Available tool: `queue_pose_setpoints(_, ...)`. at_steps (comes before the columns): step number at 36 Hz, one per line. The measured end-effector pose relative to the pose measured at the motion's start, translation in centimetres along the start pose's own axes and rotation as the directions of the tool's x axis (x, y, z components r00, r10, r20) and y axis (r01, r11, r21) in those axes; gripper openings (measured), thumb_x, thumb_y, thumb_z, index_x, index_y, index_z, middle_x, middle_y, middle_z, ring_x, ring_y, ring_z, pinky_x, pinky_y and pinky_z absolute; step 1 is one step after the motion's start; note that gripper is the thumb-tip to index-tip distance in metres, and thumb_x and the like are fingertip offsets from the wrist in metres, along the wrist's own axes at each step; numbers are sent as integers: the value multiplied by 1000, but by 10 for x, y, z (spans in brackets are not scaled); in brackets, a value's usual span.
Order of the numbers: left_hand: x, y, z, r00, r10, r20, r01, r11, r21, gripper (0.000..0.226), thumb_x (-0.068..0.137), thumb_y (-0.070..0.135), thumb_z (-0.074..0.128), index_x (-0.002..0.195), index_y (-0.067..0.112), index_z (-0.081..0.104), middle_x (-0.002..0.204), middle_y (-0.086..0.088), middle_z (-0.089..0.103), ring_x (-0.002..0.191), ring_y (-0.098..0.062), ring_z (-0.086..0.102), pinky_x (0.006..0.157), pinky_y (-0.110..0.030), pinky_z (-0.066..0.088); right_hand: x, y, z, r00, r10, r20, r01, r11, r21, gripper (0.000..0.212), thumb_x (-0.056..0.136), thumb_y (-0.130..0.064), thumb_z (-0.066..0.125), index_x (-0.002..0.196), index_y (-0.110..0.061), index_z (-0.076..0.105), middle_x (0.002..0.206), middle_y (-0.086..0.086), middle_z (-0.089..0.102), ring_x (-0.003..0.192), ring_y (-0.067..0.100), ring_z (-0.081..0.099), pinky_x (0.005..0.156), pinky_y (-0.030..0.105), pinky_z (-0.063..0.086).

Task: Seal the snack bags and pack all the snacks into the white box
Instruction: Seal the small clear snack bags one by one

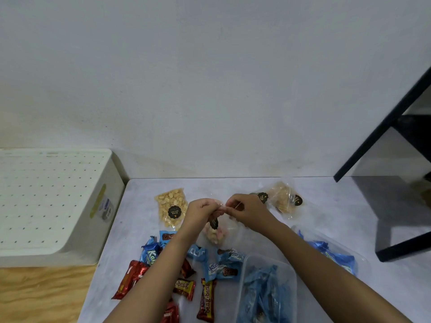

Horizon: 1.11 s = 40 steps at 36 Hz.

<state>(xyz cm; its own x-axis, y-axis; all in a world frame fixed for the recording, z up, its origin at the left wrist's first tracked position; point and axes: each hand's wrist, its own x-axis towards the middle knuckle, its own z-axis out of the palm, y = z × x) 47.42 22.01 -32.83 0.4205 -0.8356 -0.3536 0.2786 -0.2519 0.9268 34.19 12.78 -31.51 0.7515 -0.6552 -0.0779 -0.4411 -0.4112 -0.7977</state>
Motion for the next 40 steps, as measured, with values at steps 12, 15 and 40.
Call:
queue_pose_setpoints(12, 0, 12, -12, 998, 1, 69, -16, 977, 215, 14, 90, 2, 55, 84, -3, 67, 77, -12, 67, 67, -10, 67, 69, -17, 56, 0, -13, 6, 972, 234, -6, -222, 932, 286, 22, 82, -5, 58, 63, -13, 64, 60, 5, 61, 70, 28, 66, 61, 37, 57)
queue_pose_setpoints(15, 0, 12, -12, 998, 6, 69, -21, 975, 223, 14, 90, 2, 55, 86, -6, 66, 77, -12, 67, 64, -6, 67, 67, -16, 55, 0, -16, 5, 966, 257, 20, -250, 917, 309, 20, 82, -5, 58, 65, -12, 64, 62, 7, 60, 70, 25, 65, 60, 36, 57)
queue_pose_setpoints(40, 4, 9, -10, 995, 76, 68, -89, 974, 207, 16, 89, 0, 55, 78, -1, 67, 78, -10, 67, 65, -6, 65, 64, -15, 52, 10, -12, -3, 956, 292, -15, -275, 916, 293, 10, 79, -5, 66, 75, -1, 73, 58, 7, 63, 45, 2, 54, 49, 10, 44)
